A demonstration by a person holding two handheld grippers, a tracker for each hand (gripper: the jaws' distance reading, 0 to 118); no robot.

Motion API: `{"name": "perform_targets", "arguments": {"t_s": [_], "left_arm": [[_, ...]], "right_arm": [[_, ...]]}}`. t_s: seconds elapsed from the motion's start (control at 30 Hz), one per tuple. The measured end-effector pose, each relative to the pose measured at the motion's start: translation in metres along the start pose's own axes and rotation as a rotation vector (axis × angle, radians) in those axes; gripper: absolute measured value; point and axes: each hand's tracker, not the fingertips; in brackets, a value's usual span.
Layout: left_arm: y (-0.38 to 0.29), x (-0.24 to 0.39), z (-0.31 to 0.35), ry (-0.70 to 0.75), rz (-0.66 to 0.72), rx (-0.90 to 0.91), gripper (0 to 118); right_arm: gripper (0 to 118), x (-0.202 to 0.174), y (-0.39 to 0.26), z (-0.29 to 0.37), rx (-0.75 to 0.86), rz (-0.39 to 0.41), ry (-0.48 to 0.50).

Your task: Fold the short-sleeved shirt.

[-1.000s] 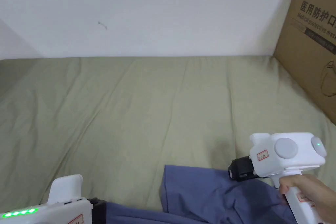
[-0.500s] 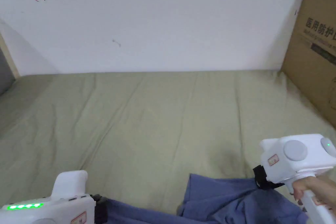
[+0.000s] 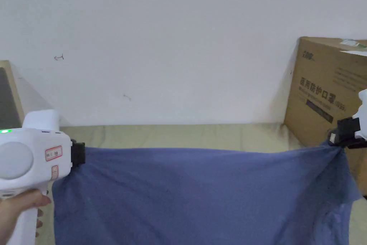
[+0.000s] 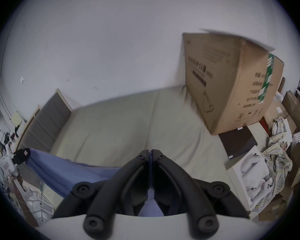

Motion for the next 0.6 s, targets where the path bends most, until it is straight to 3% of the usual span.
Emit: {"name": "perform_targets", "arguments": {"t_s": [0.17, 0.27, 0.6], "left_arm": [[0.044, 0.005, 0.030, -0.002, -0.022, 0.069, 2], [0.072, 0.008, 0.034, 0.062, -0.079, 0.111, 2], [0.174, -0.013, -0.007, 0.124, -0.044, 0.178, 2]], "right_arm": [[3, -0.016, 0.027, 0.058, 0.099, 0.044, -0.008], [3, -0.032, 0.048, 0.070, 0.123, 0.017, 0.001], [3, -0.088, 0.148, 0.048, 0.228, -0.044, 0.012]]}}
